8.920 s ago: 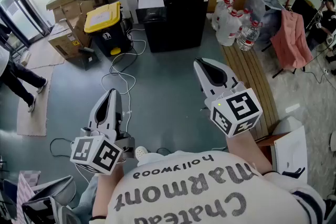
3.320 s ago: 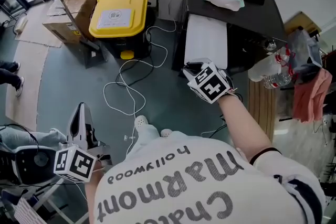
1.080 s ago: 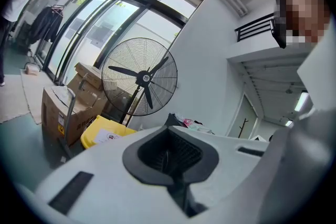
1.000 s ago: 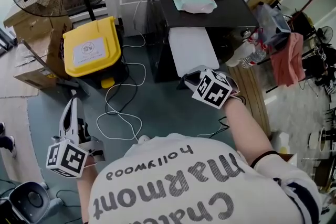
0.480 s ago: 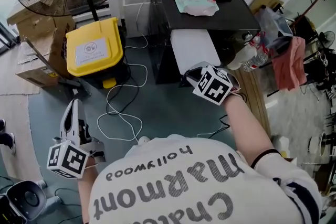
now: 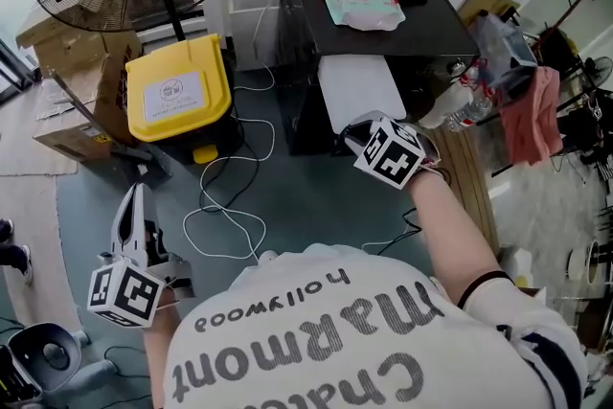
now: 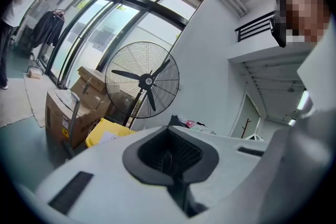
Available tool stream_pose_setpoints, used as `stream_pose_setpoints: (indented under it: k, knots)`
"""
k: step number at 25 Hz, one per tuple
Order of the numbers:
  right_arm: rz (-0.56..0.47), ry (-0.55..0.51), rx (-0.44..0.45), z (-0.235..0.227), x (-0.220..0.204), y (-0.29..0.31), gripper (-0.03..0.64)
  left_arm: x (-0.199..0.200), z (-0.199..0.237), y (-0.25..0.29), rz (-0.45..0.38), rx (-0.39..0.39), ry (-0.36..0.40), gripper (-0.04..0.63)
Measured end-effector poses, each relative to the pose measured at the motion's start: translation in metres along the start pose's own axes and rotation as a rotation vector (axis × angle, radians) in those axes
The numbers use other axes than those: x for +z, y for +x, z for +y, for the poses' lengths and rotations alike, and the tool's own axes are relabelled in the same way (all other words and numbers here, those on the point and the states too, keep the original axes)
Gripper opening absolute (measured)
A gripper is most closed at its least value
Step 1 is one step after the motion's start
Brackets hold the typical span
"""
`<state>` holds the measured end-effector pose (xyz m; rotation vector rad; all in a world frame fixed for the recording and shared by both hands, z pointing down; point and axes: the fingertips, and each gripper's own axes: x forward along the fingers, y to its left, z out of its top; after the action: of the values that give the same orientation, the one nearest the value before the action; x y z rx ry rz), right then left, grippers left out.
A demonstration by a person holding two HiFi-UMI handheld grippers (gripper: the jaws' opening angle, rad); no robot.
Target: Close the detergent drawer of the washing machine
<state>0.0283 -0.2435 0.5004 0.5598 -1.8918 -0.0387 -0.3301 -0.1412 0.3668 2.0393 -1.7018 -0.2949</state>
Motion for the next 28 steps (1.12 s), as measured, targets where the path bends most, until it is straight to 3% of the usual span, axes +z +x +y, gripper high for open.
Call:
stream_pose_setpoints:
  k: [8, 28]
  knots:
    - [0.018, -0.003, 0.026, 0.000, 0.002, 0.008, 0.071, 0.000, 0.015, 0.000, -0.003, 0.033, -0.032, 0.008]
    - [-0.047, -0.056, 0.050, -0.015, 0.008, 0.017, 0.066, 0.001, -0.011, 0.028, -0.049, 0.064, -0.037, 0.008]
